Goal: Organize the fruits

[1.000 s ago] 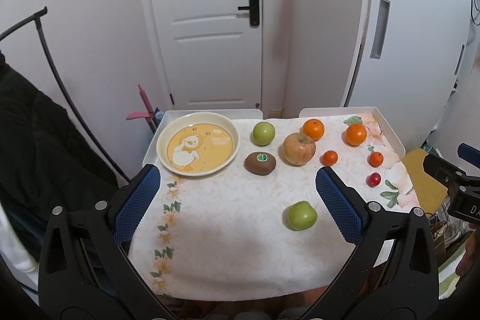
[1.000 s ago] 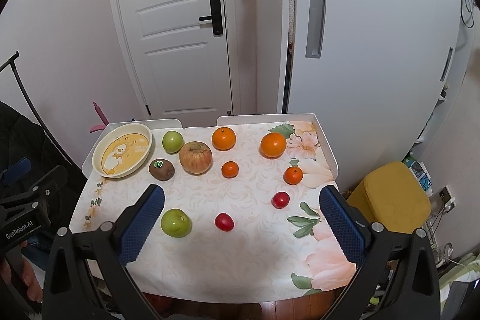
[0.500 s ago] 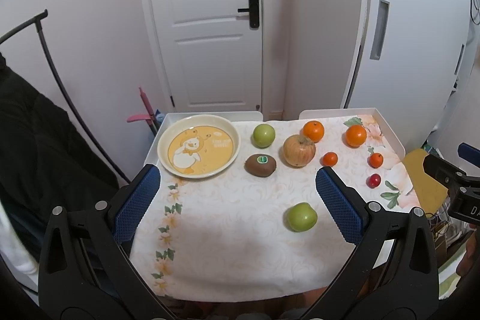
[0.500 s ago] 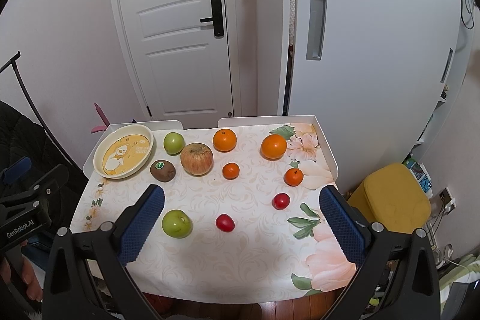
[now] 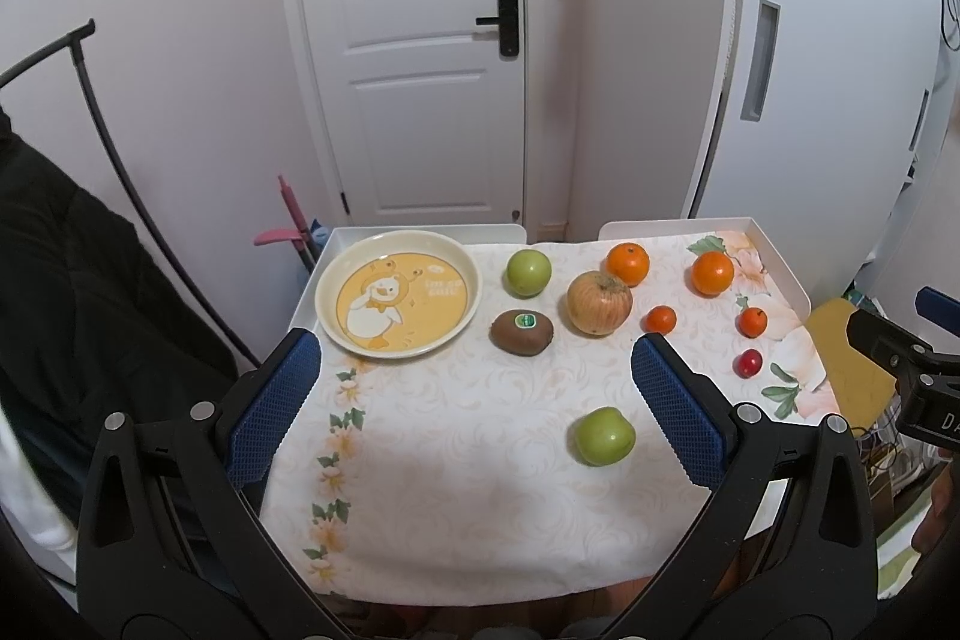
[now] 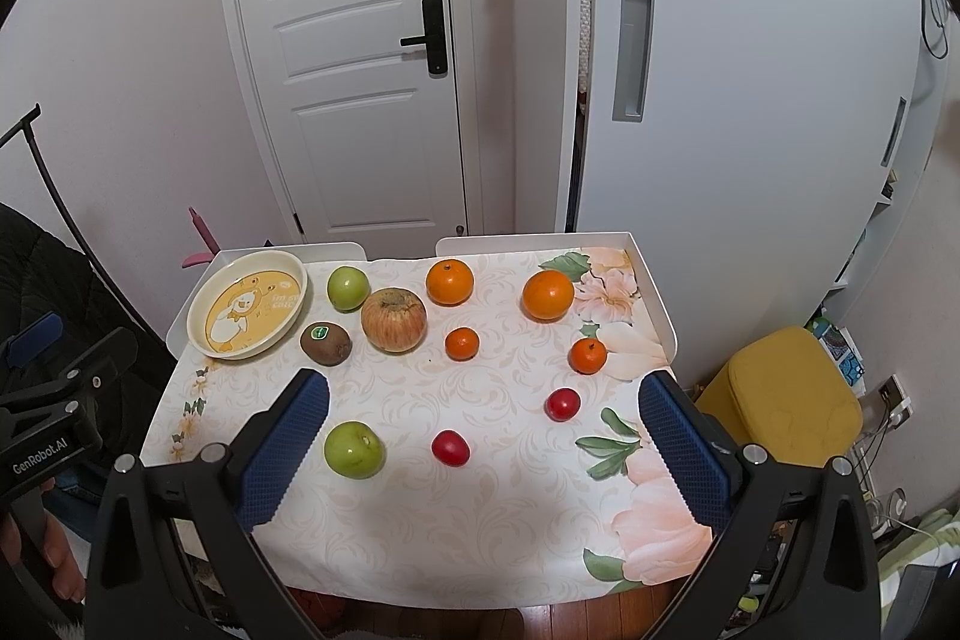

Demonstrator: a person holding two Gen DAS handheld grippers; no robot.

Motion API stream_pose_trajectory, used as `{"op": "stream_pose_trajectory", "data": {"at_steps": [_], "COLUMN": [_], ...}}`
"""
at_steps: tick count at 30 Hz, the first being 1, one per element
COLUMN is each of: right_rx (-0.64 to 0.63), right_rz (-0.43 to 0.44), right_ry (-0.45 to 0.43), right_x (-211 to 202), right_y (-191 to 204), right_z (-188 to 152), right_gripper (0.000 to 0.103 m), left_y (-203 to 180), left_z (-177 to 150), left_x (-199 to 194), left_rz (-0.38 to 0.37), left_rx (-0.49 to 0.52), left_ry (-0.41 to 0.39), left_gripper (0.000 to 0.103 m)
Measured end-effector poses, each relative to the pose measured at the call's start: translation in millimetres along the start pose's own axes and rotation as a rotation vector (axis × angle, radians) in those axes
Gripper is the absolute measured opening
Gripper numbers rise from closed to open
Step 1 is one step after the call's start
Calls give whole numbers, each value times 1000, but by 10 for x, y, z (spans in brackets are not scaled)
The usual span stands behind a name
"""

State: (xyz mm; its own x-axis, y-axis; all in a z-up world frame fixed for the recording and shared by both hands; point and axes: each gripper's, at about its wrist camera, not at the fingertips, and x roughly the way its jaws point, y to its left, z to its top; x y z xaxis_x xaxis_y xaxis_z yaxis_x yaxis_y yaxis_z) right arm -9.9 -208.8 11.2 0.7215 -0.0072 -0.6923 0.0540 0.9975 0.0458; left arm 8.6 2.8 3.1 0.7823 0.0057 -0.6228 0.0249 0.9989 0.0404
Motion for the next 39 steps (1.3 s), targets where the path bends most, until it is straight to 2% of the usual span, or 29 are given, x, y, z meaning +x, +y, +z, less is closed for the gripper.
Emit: {"op": "stream_pose_trajectory", "data": {"at_steps": [16, 20, 23, 26, 29, 39], "right_rx": [9, 36, 42, 50, 26, -78], "right_rz": [0, 8, -5, 1, -12, 59], "right_ry": [2, 18, 27, 24, 29, 102], "right_x": [4, 22, 86, 150, 247, 814], "right_y": [48, -2, -18, -78, -176, -638], "right_z": [5, -11, -49, -126, -209, -484], "right_gripper": [103, 103, 103, 103, 103, 103], "left_y": [-10, -19, -40, -105, -233, -698], "left_z": [22, 98, 96, 3, -145, -704], "left_x": [-1, 90, 263, 423, 540, 909], "left_rz": [-2, -22, -66, -91, -79, -51], "left_rx": [4, 25, 32, 35, 36, 5], "left_ry": [8, 34, 72, 84, 95, 142], "left_gripper": [103, 103, 103, 103, 103, 103]}}
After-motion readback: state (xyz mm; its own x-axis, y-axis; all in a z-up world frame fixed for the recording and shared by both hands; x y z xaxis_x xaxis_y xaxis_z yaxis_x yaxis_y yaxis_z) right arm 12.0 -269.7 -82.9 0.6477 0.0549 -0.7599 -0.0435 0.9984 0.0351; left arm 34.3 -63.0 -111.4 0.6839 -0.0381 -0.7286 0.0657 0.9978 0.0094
